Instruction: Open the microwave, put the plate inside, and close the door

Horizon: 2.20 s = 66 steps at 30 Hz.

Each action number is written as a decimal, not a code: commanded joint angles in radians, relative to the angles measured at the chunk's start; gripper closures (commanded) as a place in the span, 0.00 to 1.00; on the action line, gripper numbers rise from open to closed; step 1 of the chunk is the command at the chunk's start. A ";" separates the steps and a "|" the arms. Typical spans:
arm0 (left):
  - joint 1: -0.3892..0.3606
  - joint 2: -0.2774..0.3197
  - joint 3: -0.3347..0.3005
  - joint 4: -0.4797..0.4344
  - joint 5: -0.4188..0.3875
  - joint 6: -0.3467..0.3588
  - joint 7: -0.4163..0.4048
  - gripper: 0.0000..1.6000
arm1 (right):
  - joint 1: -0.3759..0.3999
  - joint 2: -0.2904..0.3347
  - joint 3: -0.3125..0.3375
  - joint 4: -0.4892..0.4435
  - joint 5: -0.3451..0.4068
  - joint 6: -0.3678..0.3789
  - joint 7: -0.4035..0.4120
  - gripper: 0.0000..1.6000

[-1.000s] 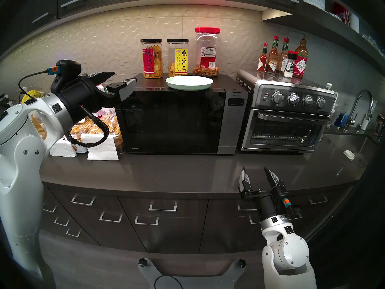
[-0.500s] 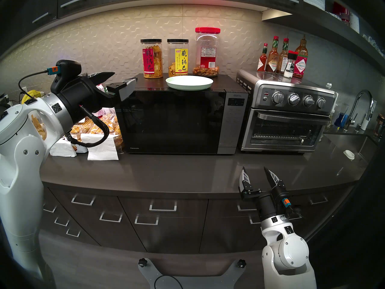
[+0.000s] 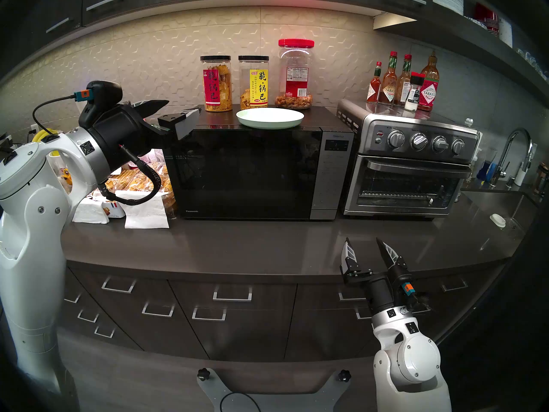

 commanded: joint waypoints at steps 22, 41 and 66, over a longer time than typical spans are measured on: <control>-0.320 0.240 0.101 0.318 -0.154 -0.002 -0.142 0.00 | 0.004 0.001 0.000 -0.021 0.000 -0.005 0.002 0.00; -0.503 0.261 0.307 0.464 -0.159 -0.068 -0.241 0.00 | 0.006 0.001 0.000 -0.018 0.000 -0.005 0.001 0.00; -0.724 0.091 0.510 0.624 -0.086 -0.056 -0.320 0.00 | 0.006 0.001 0.000 -0.017 0.000 -0.005 0.001 0.00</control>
